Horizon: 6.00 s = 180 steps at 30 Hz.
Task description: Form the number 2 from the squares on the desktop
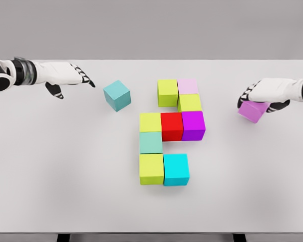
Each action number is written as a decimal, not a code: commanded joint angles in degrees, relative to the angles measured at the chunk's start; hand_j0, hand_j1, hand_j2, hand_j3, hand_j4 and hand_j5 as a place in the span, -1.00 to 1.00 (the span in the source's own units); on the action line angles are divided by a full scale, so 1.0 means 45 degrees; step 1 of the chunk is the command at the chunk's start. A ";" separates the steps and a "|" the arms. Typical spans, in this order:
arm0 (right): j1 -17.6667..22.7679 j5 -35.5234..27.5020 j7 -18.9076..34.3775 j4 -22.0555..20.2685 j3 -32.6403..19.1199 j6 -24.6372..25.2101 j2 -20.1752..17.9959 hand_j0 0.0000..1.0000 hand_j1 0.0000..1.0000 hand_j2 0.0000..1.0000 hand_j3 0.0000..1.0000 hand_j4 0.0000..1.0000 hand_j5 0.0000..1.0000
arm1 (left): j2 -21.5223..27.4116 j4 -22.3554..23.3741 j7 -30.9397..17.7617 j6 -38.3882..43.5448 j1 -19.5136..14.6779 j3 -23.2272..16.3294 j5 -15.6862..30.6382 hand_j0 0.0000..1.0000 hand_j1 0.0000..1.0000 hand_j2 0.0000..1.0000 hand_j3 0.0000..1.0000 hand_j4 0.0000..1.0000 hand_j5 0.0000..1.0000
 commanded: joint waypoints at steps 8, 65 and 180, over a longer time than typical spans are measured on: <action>0.0527 -0.0081 0.0002 -0.2102 0.0021 0.0034 -0.0940 0.27 0.27 0.27 0.27 0.27 0.27 | -0.0236 -0.0058 -0.0008 0.0021 0.0020 -0.0378 -0.0111 0.85 0.85 0.85 0.85 0.85 0.85; 0.2266 -0.2581 0.0002 -0.6556 0.1057 0.0034 -0.2463 0.99 0.99 0.99 0.99 0.99 0.99 | 0.1209 -0.2226 0.0011 0.0021 0.0176 -0.0905 0.0260 0.94 0.94 0.94 0.94 0.94 0.94; -0.2403 -0.4007 0.0002 -0.6439 0.6720 0.0034 -0.4768 1.00 1.00 1.00 1.00 1.00 1.00 | -0.1271 -0.0039 -0.0204 0.0021 -0.0039 -0.0436 0.0143 1.00 1.00 1.00 1.00 1.00 1.00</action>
